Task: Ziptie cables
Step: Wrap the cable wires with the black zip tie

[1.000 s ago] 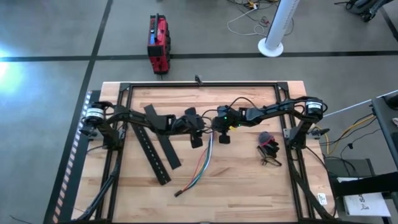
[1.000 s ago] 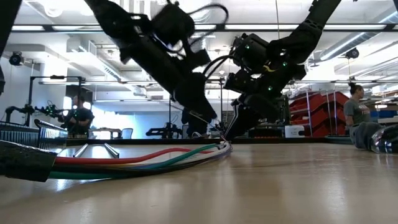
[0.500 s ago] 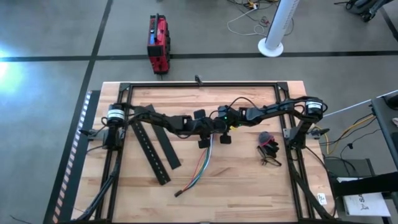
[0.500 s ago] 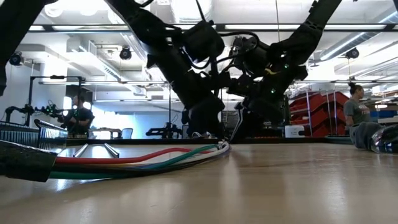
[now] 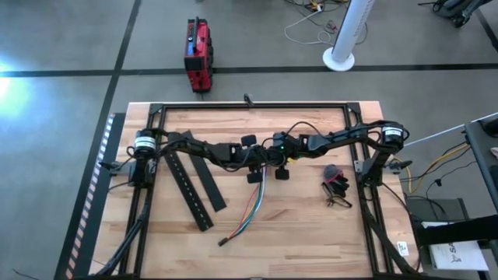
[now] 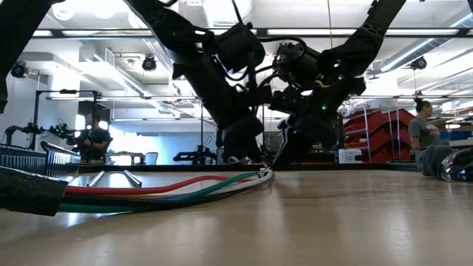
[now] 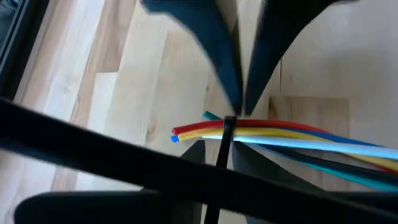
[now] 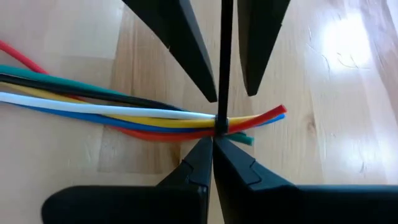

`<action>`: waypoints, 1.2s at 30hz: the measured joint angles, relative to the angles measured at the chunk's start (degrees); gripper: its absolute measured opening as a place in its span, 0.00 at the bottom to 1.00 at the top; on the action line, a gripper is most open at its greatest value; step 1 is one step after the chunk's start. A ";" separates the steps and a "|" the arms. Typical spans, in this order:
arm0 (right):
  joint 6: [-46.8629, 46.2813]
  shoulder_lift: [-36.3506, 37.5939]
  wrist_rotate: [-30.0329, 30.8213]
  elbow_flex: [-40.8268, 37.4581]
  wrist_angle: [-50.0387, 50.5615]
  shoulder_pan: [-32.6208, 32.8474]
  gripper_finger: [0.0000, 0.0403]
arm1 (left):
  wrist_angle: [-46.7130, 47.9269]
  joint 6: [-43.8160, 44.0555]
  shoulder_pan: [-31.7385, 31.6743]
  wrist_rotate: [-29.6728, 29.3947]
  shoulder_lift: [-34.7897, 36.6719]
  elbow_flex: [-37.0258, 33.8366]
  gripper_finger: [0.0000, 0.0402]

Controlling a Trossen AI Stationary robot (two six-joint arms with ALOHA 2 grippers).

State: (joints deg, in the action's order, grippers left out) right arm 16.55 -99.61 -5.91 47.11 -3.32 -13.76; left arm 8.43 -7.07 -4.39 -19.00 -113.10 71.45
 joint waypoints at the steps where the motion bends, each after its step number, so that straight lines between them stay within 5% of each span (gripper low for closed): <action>1: 0.14 0.09 -0.03 0.00 0.52 0.00 0.00 | -0.01 0.02 -0.02 0.00 0.00 -0.18 0.16; 10: 1.43 1.93 0.00 -3.75 -0.31 0.04 0.00 | 0.10 0.46 -0.02 0.04 0.00 -0.78 0.07; 19: 1.47 2.01 0.00 -12.55 -23.04 0.52 0.00 | -0.09 2.80 -0.02 0.13 0.00 -0.85 0.00; 28: 3.71 1.99 0.00 -14.29 -26.44 0.37 0.00 | 0.19 5.70 0.00 0.17 0.00 -0.87 0.00; 36: 2.79 0.58 -0.76 -16.71 -38.95 -0.53 0.15 | 0.40 6.84 -0.02 0.17 0.00 -0.87 0.00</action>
State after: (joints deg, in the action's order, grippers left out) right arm 19.34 -99.03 -6.68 30.40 -42.26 -14.29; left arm 8.83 -0.23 -4.40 -18.83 -113.10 70.59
